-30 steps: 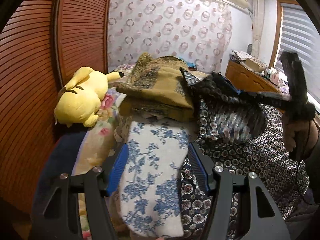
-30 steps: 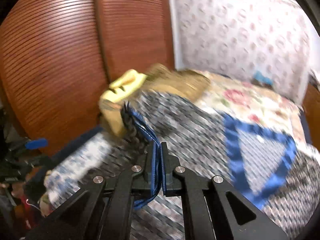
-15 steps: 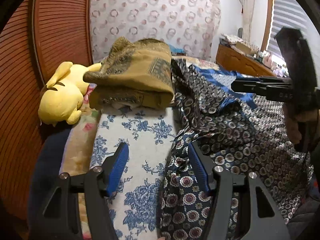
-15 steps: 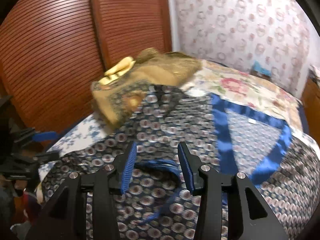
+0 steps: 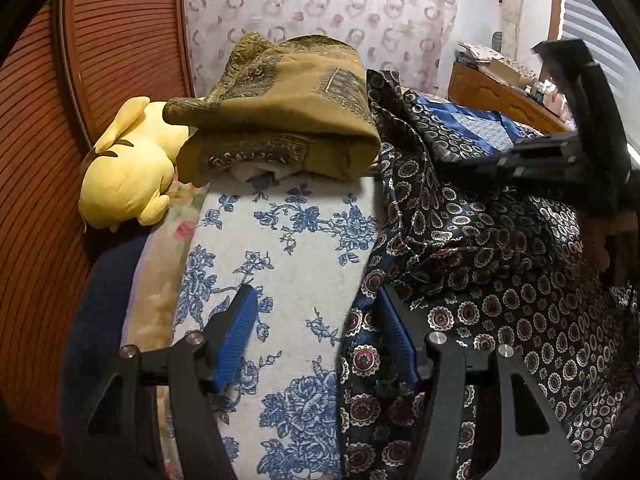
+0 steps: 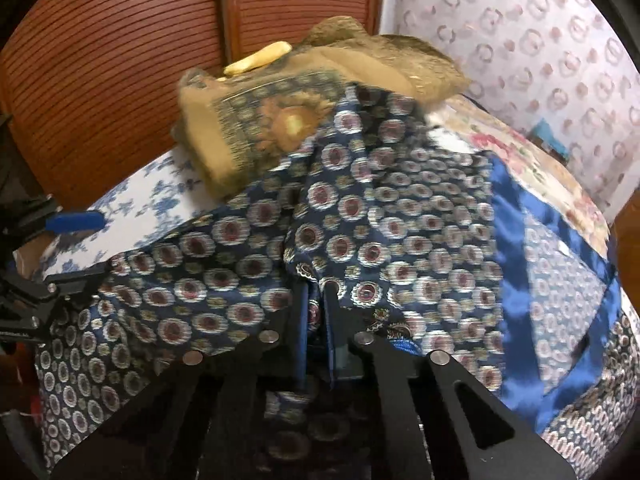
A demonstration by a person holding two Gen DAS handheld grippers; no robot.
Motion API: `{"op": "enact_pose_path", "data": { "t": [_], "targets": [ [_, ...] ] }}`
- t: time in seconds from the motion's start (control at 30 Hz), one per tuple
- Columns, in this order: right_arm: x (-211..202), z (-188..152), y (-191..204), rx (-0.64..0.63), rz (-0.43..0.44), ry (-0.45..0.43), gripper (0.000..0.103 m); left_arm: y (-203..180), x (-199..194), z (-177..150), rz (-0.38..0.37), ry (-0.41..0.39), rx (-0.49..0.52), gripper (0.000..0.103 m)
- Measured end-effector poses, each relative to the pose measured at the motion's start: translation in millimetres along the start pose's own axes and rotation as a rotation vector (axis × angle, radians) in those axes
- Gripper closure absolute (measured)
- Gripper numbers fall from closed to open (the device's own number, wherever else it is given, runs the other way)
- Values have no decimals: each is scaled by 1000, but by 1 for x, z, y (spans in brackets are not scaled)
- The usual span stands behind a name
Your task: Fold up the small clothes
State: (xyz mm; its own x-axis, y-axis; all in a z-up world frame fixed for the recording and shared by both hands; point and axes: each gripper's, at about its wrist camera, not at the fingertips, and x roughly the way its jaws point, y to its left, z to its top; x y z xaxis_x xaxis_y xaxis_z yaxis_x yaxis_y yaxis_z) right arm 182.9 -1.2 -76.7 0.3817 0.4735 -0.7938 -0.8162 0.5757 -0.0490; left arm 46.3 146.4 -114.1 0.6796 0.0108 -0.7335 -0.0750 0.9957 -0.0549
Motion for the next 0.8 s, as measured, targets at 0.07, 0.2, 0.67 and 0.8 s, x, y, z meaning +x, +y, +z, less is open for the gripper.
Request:
{"op": "enact_pose_path", "data": {
  "t": [0.07, 0.2, 0.67, 0.8],
  "targets": [
    [-9, 0, -15, 39, -57, -36, 101, 1, 1, 0, 6, -4, 0, 42],
    [-31, -5, -69, 211, -168, -75, 101, 0, 0, 0, 10, -9, -5, 42],
    [-89, -43, -88, 259, -159, -130, 59, -19, -39, 17, -93, -138, 14, 42],
    [-104, -71, -76, 261, -149, -134, 56, -29, -54, 30, -142, -189, 25, 42]
  ]
}}
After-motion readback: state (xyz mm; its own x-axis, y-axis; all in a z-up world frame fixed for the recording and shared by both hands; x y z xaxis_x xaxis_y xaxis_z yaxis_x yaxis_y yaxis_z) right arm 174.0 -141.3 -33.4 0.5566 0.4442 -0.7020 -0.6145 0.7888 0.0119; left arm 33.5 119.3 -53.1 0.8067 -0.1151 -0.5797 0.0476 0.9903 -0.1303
